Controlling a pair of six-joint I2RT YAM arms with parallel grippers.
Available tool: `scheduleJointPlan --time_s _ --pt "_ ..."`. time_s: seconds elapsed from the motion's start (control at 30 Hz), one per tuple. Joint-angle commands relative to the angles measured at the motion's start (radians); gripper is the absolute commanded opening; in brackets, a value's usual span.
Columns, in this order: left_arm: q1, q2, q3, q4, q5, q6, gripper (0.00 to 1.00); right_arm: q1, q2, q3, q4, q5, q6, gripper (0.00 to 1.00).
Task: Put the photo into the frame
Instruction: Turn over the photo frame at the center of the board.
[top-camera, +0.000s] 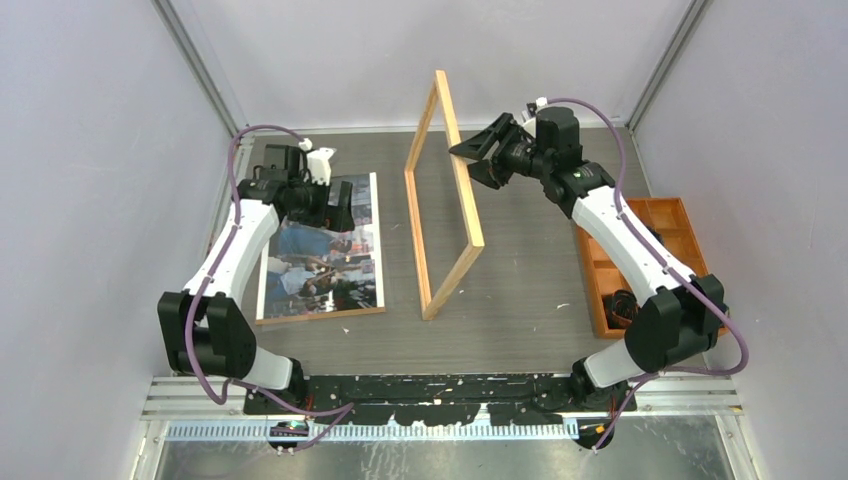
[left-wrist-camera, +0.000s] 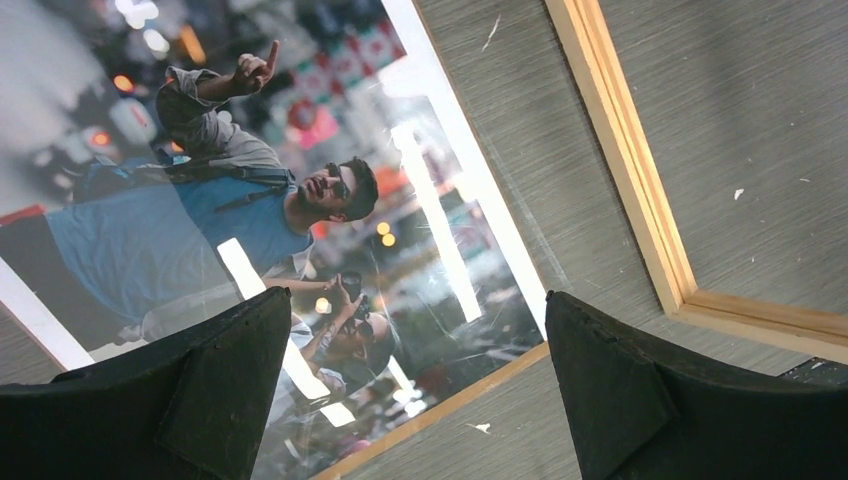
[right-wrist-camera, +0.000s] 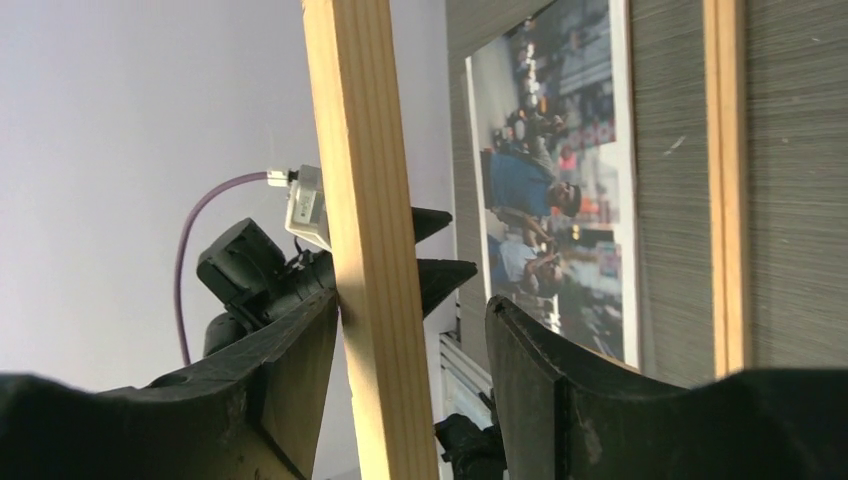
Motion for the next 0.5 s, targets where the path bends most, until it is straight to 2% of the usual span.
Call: scheduleJointPlan --time_s 0.0,0.23,0.47 --pt "-0.004 -0.002 0.010 0.016 -0.018 0.001 1.00 -0.017 -0.069 0.066 -0.158 0.016 -0.120 0.61" --pt "-0.011 -0.002 -0.003 0.017 -0.041 0.018 1.00 -0.028 -0.116 0.094 -0.242 0.064 -0.187 0.61" --pt "-0.012 -0.001 -0.012 0.009 -0.051 0.026 1.00 -0.028 -0.107 0.169 -0.499 0.165 -0.366 0.61"
